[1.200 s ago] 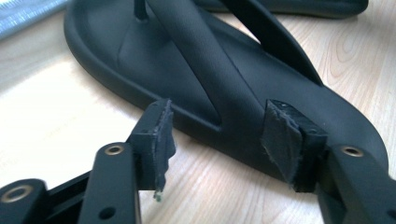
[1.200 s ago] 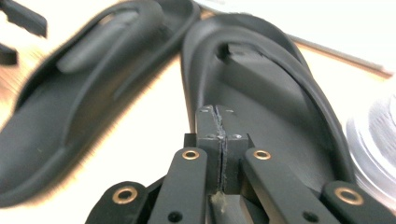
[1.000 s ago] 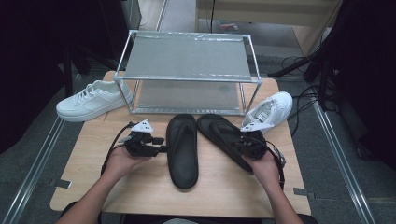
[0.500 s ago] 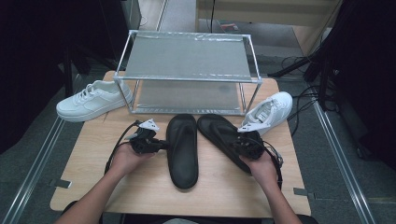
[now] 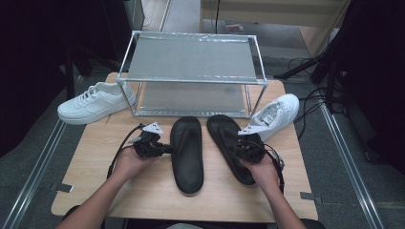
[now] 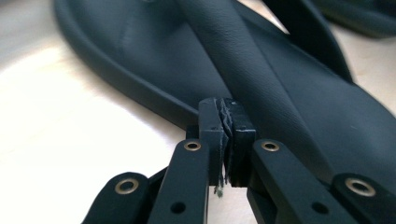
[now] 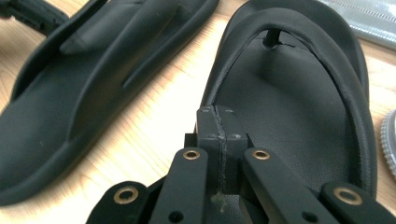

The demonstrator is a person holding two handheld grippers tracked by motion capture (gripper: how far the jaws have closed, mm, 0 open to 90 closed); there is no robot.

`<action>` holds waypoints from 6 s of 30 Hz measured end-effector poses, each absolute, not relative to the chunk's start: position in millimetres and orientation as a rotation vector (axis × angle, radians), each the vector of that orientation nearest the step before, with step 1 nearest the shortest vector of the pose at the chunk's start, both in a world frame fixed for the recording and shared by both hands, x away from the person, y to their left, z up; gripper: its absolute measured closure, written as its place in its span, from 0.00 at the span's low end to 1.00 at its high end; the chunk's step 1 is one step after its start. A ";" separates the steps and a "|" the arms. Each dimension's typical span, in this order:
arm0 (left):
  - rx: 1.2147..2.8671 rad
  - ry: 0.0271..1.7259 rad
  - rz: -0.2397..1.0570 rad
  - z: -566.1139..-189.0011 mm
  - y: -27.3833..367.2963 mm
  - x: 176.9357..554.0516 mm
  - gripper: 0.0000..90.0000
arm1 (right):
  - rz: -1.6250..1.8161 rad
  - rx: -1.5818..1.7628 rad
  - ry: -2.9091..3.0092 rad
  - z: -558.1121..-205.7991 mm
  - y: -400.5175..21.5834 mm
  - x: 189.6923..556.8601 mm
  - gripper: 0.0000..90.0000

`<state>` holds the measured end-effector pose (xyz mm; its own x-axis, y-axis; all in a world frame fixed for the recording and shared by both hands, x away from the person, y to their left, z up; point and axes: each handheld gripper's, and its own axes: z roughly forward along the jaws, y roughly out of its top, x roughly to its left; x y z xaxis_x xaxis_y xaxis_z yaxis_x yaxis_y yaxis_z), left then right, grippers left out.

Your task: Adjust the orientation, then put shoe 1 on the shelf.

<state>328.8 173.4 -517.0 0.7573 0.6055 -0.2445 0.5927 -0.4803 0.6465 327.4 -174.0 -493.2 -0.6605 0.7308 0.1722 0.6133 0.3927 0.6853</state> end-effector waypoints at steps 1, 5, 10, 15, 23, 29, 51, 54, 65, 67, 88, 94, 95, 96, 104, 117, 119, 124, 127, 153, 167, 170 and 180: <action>2.213 0.878 0.037 -516.5 169.8 327.0 0.98 | 1.120 1.211 2.489 -493.4 -174.2 328.0 1.00; 2.231 0.839 0.032 -516.3 157.7 322.8 0.97 | 1.118 1.213 2.492 -494.2 -172.5 328.6 1.00; 2.235 0.817 0.030 -516.7 149.2 319.3 0.96 | 1.125 1.209 2.496 -494.3 -171.6 329.7 1.00; 2.234 0.800 0.011 -517.3 140.9 316.3 0.96 | 1.120 1.205 2.502 -494.6 -170.5 330.2 1.00; 2.236 0.766 -0.007 -518.4 128.8 311.3 0.95 | 1.147 1.222 2.495 -495.9 -172.3 331.6 1.00; 2.239 0.750 -0.016 -518.2 123.6 309.4 0.95 | 1.178 1.246 2.487 -497.6 -173.6 332.2 0.99; 2.219 0.769 -0.050 -514.3 134.9 314.4 0.74 | 1.273 1.197 2.382 -494.7 -182.5 323.5 0.70; 2.206 0.783 -0.043 -512.5 139.6 314.7 0.68 | 1.328 1.221 2.380 -493.9 -181.5 320.6 0.65; 2.170 0.829 0.006 -509.1 158.1 319.3 0.53 | 1.346 1.208 2.403 -499.6 -168.5 312.5 0.52; 2.162 0.838 0.018 -508.8 161.8 319.9 0.52 | 1.333 1.207 2.407 -500.4 -166.1 312.2 0.50; 2.114 0.893 0.072 -505.6 186.3 320.2 0.49 | 1.248 1.216 2.393 -511.6 -150.1 315.4 0.45; 2.104 0.901 0.076 -505.3 189.2 320.1 0.49 | 1.213 1.233 2.396 -517.4 -144.8 318.0 0.48; 2.102 0.902 0.074 -505.2 189.5 320.2 0.49 | 1.208 1.232 2.396 -518.6 -144.3 318.4 0.50; 2.100 0.903 0.072 -505.4 189.8 320.4 0.49 | 1.195 1.230 2.401 -519.8 -143.5 318.6 0.51; 2.102 0.909 0.063 -506.0 191.5 321.4 0.48 | 1.127 1.208 2.364 -519.6 -139.2 315.0 0.64; 2.088 0.886 0.037 -506.1 192.5 321.7 0.47 | 1.158 1.297 2.371 -517.9 -142.9 317.5 0.75; 2.094 0.887 0.033 -506.9 192.0 321.8 0.46 | 1.158 1.320 2.366 -517.2 -143.8 318.3 0.76; 2.094 0.876 0.033 -506.4 192.0 321.6 0.46 | 1.144 1.348 2.349 -515.6 -145.5 319.1 0.79; 2.098 0.873 0.034 -506.1 192.3 321.3 0.46 | 1.141 1.358 2.341 -514.4 -148.7 320.6 0.83; 2.105 0.944 0.057 -509.9 209.1 305.6 0.44 | 1.209 1.280 2.362 -495.9 -139.9 333.0 0.83; 2.066 1.007 0.097 -512.6 226.7 284.8 0.43 | 1.223 1.214 2.392 -490.5 -118.6 353.6 0.83; 2.066 1.018 0.104 -513.1 229.0 281.9 0.43 | 1.232 1.222 2.380 -489.5 -116.5 360.2 0.83; 2.056 1.039 0.120 -512.9 235.2 274.8 0.43 | 1.239 1.214 2.357 -486.7 -101.4 389.6 0.83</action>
